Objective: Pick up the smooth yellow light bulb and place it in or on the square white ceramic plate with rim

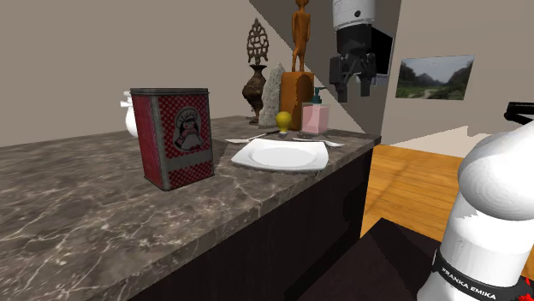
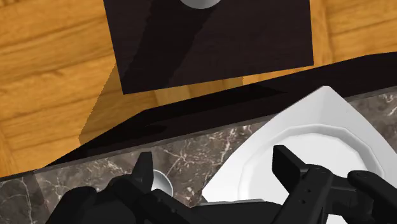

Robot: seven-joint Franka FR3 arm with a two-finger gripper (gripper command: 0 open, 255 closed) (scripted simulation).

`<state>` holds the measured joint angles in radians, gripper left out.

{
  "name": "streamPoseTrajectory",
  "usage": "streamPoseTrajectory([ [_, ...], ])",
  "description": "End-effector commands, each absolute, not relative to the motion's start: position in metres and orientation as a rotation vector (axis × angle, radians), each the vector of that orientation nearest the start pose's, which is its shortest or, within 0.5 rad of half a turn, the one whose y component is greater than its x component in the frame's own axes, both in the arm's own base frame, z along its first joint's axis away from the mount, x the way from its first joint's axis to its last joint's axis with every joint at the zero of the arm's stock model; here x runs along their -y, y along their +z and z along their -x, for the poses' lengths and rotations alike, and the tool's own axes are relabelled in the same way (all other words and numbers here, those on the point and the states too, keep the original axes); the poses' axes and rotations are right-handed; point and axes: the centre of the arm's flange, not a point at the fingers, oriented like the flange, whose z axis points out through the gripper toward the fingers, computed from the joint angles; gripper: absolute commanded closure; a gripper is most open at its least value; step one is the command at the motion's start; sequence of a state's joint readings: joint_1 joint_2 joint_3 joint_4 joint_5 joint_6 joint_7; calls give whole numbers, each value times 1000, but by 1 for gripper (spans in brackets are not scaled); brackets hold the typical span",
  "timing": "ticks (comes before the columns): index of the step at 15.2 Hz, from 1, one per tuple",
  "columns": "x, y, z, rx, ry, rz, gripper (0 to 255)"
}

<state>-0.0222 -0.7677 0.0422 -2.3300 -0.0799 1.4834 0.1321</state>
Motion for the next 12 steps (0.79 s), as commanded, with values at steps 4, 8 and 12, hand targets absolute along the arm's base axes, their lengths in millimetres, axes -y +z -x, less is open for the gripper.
streamPoseTrajectory([
  [4,10,583,-339,-188,106,3246,0],
  [8,23,574,-388,-158,91,3244,0],
  [12,35,565,-437,-129,77,3241,0],
])
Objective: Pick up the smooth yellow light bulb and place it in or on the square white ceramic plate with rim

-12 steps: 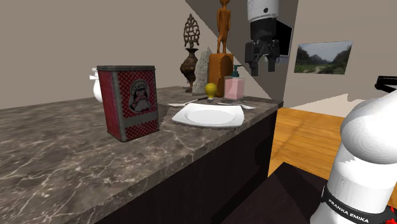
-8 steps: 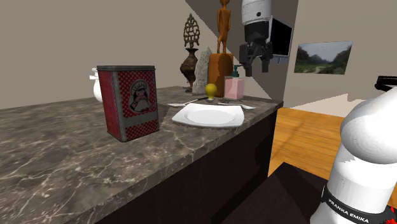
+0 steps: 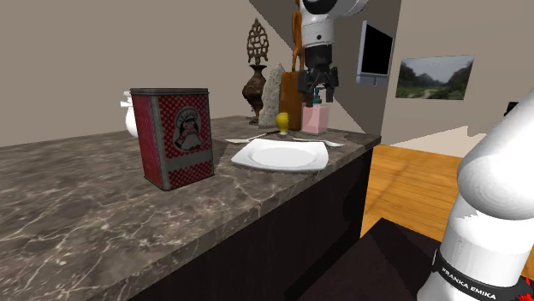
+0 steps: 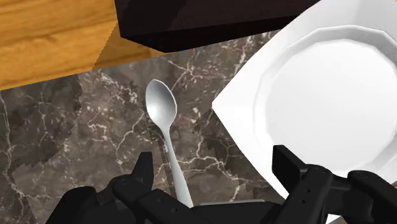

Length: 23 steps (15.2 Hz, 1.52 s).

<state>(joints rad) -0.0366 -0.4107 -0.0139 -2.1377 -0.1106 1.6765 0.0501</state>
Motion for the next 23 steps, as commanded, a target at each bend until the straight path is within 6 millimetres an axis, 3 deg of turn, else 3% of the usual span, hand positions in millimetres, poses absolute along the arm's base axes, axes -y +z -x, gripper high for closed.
streamPoseTrajectory([
  [1,38,562,-449,-122,74,3241,0],
  [14,70,536,-609,-29,28,3231,0],
  [23,74,496,-608,-29,28,3231,0],
])
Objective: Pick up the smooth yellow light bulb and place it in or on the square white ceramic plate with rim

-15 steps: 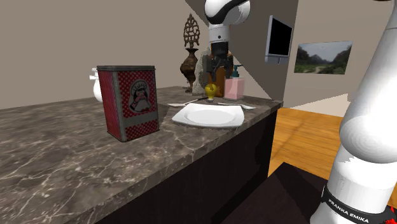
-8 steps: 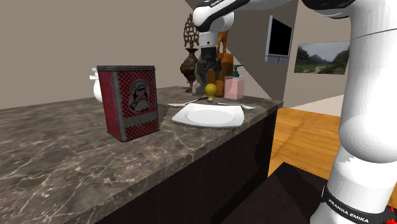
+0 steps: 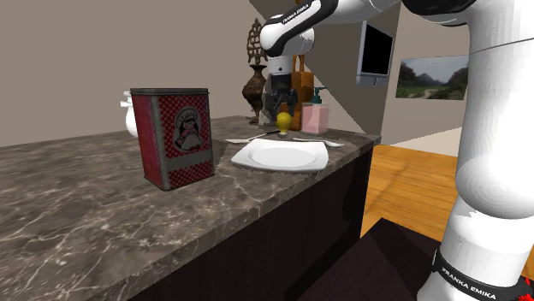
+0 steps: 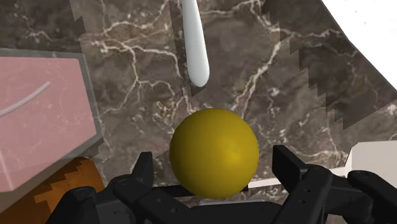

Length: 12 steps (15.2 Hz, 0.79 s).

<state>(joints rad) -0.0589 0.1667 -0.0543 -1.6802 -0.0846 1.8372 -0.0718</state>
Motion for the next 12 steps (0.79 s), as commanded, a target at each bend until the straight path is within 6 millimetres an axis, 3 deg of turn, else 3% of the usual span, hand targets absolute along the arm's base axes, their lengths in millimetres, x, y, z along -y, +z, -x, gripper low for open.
streamPoseTrajectory([
  [1,74,496,-608,-29,28,3231,0],
  [6,74,496,-608,-29,28,3231,0],
  [7,74,496,-608,-29,28,3231,255],
  [12,74,496,-608,-29,28,3231,255],
])
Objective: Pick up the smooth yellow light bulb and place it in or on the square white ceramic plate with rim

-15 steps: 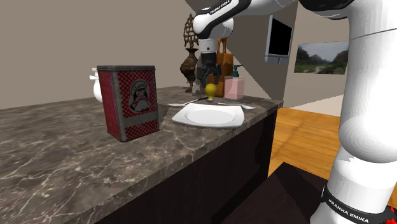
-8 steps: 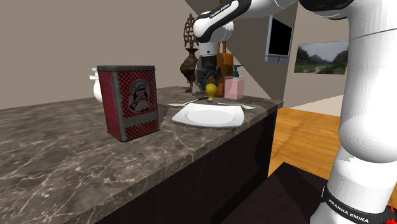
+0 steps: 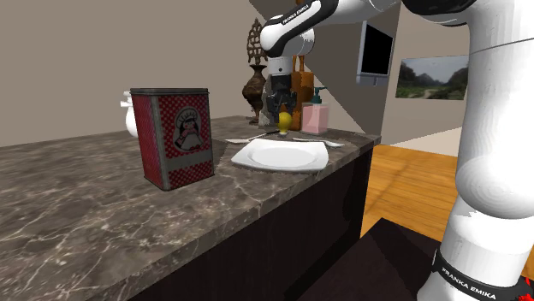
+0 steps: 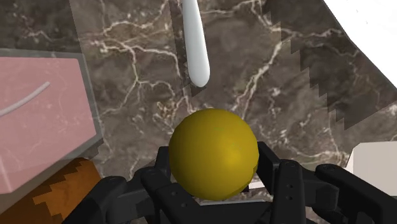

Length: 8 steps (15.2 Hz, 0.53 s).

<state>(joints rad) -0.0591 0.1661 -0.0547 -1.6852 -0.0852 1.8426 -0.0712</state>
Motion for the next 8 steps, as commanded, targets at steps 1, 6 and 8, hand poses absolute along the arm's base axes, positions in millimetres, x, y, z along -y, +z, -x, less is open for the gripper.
streamPoseTrajectory([
  [1,74,496,-608,-29,28,3231,255],
  [6,74,507,-608,-29,28,3231,255],
  [8,74,517,-608,-29,28,3231,255],
])
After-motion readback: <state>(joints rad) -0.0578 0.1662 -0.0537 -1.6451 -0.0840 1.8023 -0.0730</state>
